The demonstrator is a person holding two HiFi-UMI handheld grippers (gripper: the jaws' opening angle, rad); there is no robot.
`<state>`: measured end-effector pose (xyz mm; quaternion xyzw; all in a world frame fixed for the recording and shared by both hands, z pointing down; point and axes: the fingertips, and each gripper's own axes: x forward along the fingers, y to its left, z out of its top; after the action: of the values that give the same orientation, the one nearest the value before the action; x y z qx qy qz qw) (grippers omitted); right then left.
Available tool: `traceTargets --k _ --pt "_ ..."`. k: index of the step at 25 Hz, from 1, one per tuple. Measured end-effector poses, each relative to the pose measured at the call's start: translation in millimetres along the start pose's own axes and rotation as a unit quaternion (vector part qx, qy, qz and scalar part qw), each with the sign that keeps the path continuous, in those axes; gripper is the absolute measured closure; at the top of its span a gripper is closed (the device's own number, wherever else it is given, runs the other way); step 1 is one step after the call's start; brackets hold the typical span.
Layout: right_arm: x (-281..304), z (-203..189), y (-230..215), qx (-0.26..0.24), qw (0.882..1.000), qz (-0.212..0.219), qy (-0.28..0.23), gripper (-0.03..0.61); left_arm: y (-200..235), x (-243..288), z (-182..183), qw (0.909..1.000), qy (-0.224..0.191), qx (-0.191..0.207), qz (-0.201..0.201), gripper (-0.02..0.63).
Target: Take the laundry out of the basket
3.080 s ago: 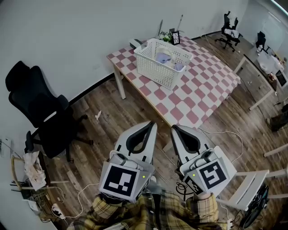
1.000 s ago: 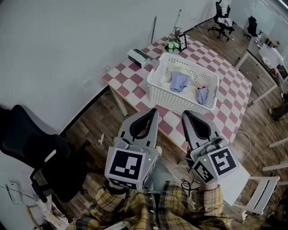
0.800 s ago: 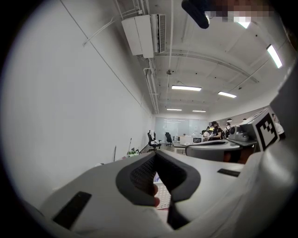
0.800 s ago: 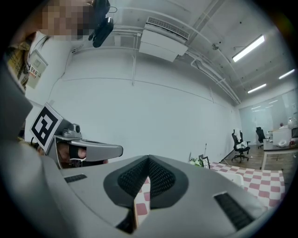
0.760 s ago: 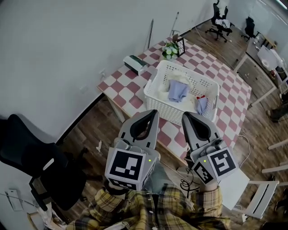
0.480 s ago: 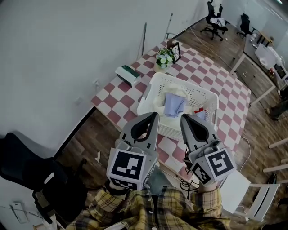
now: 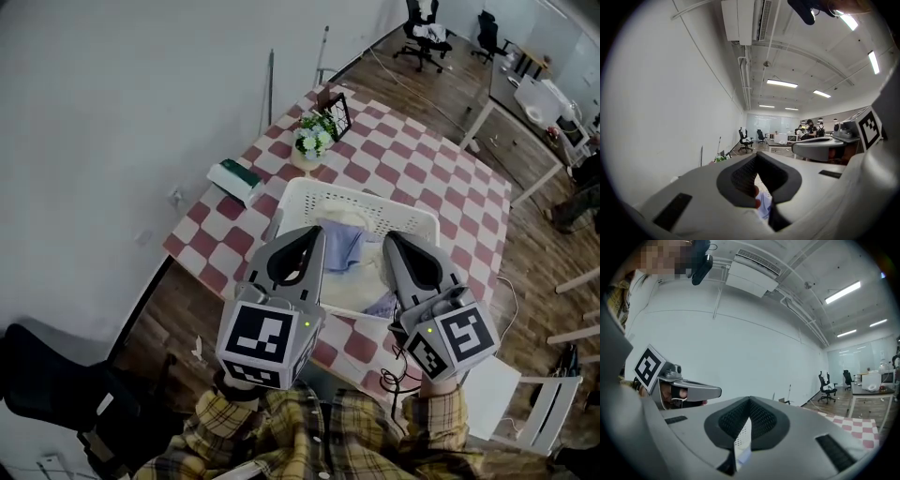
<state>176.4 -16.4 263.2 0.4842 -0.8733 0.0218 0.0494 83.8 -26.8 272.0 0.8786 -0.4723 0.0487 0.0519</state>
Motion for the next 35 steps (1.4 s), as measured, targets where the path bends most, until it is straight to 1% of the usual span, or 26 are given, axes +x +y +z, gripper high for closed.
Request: traceTargets --k 7,11,13,17,25,26,27,30,33,35 --pt "-15.8 0.6 -48.0 0.007 0.998 -0.057 0.007 0.581 -8.4 35.7 3.0 0.9993 0.012 0.004 -0.035 0.584" --pt "-19.4 -4.2 -64.8 0.013 0.996 -0.088 0.014 0.581 -12.3 53.4 -1.3 0.9978 0.022 0.011 -0.061 0.584" --pt "-16.3 -7.7 -68.4 0.016 0.995 -0.094 0.022 0.581 -10.9 61.6 -5.1 0.9969 0.030 0.013 -0.072 0.584" --pt "-8.1 -14.9 -68.0 0.019 0.995 -0.084 0.041 0.581 -9.0 77.3 -13.4 0.9943 0.047 0.018 -0.094 0.584" --pt "1.0 -30.8 -76.1 0.023 0.993 -0.087 0.075 0.580 -8.7 98.1 -24.9 0.9893 0.069 0.026 -0.126 0.581" --pt "2.7 -32.3 -77.0 0.022 0.993 -0.085 0.079 0.537 -9.3 100.5 -26.6 0.9882 0.075 0.027 -0.131 0.580" --pt "4.3 -34.3 -77.6 0.021 0.993 -0.081 0.085 0.537 -9.9 102.7 -28.8 0.9870 0.082 0.031 -0.135 0.578" --pt "7.7 -43.7 -78.0 0.017 0.992 -0.068 0.103 0.537 -12.6 107.0 -37.1 0.9825 0.102 0.044 -0.149 0.563" --pt "10.6 -53.2 -78.0 0.010 0.991 -0.053 0.124 0.535 -15.8 109.7 -44.3 0.9774 0.118 0.050 -0.168 0.500" --pt "13.2 -59.1 -78.4 0.002 0.989 -0.042 0.143 0.534 -16.7 112.6 -50.1 0.9743 0.130 0.055 -0.176 0.494"
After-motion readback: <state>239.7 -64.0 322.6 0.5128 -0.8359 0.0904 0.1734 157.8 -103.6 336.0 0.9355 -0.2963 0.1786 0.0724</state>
